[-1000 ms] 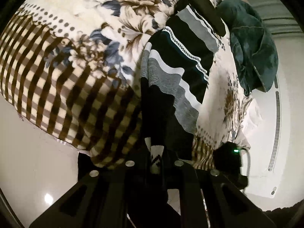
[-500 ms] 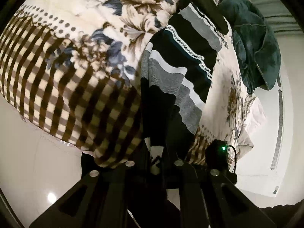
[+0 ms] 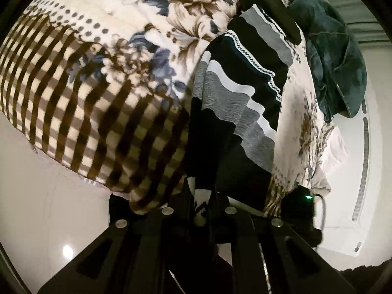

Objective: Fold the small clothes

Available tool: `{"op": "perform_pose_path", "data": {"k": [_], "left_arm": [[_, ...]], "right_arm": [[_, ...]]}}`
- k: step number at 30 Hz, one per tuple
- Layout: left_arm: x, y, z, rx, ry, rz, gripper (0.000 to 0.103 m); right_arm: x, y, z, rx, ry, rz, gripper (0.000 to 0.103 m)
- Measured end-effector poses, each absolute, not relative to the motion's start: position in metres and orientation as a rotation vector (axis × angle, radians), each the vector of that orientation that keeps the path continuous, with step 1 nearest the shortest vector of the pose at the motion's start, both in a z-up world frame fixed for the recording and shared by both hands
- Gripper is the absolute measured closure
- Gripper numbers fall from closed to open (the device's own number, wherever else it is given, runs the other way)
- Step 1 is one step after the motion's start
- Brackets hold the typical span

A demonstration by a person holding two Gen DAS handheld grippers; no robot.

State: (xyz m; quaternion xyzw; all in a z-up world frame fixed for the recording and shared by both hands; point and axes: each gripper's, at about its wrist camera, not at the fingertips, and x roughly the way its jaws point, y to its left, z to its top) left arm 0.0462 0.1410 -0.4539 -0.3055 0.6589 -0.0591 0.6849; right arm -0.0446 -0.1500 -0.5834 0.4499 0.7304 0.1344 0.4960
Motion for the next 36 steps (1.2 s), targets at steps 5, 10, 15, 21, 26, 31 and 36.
{"op": "perform_pose_path", "data": {"k": [5,10,15,21,26,31,36], "left_arm": [[0.053,0.14,-0.438,-0.722,1.431,-0.148,0.095],[0.081,0.132,-0.405,-0.767,1.329,-0.197,0.095],[0.159,0.114,-0.369,-0.78,1.16,-0.284,0.095],[0.295,0.092,-0.366,-0.76,1.042,-0.36,0.095],[0.422,0.104,-0.407,-0.744,1.069,-0.377,0.095],[0.517,0.117,-0.46,-0.831,1.181,-0.375,0.064],[0.512,0.153,-0.464,-0.979,1.079,-0.363,0.035]], "right_arm": [[-0.039,-0.187,-0.52,1.05,1.623,0.402,0.095],[0.012,-0.217,-0.452,1.013,1.426,0.462,0.095],[0.094,-0.22,-0.395,0.933,1.279,0.48,0.095],[0.215,-0.224,-0.375,0.852,1.173,0.416,0.096],[0.337,-0.23,-0.393,0.796,1.134,0.33,0.096],[0.443,-0.234,-0.438,0.827,1.211,0.283,0.088],[0.448,-0.256,-0.436,0.865,1.135,0.261,0.035]]}}
